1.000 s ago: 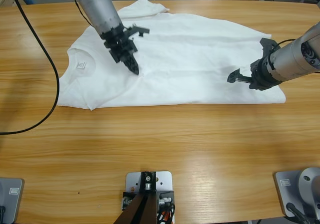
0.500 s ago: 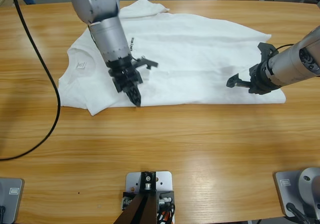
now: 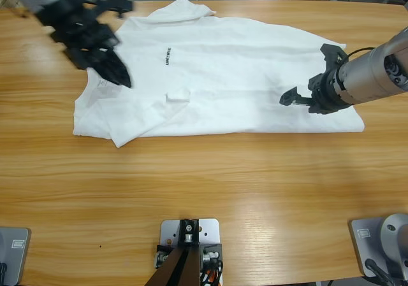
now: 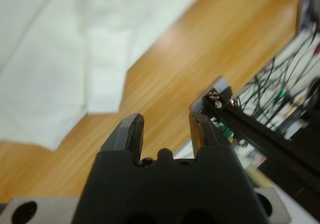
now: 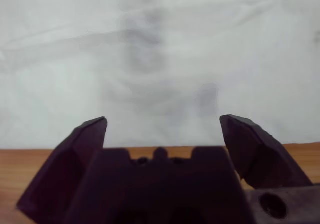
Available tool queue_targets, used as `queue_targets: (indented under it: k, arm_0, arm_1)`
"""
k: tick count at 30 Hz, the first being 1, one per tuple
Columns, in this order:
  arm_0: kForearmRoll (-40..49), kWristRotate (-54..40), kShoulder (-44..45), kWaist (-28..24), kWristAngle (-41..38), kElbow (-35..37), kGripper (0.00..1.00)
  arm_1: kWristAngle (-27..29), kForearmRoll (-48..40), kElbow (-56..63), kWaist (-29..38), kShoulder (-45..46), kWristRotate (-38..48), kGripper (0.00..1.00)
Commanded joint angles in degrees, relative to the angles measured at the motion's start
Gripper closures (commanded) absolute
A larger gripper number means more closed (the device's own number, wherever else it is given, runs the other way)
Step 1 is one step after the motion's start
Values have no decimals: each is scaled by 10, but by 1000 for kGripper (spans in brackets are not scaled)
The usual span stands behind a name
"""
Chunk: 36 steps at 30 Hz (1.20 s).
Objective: Fold clothes
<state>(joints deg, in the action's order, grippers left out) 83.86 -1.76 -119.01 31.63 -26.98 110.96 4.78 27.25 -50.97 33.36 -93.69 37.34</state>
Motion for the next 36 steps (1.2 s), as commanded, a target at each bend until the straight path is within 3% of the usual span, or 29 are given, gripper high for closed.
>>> queue_targets:
  k: [1,6,18,26,33,35,36]
  arm_0:
    - [-179,-55,-3,6,88,-137,233]
    - [-239,-108,-42,54,96,-129,228]
    - [-296,-114,-88,66,80,-129,239]
    - [-294,-124,-109,56,36,-119,243]
    - [-289,-134,-122,60,46,-119,252]
    - [-289,-134,-123,61,48,-118,281]
    - [-289,-134,-123,63,48,-117,370]
  arm_1:
    - [-10,3,1,7,18,-8,65]
    - [-11,6,19,7,25,-9,69]
    - [-11,3,24,7,23,-9,69]
    - [-7,2,32,7,18,-10,69]
    - [-5,2,43,7,26,-9,69]
    - [-6,1,49,7,30,-9,69]
    - [-6,1,51,7,31,-9,69]
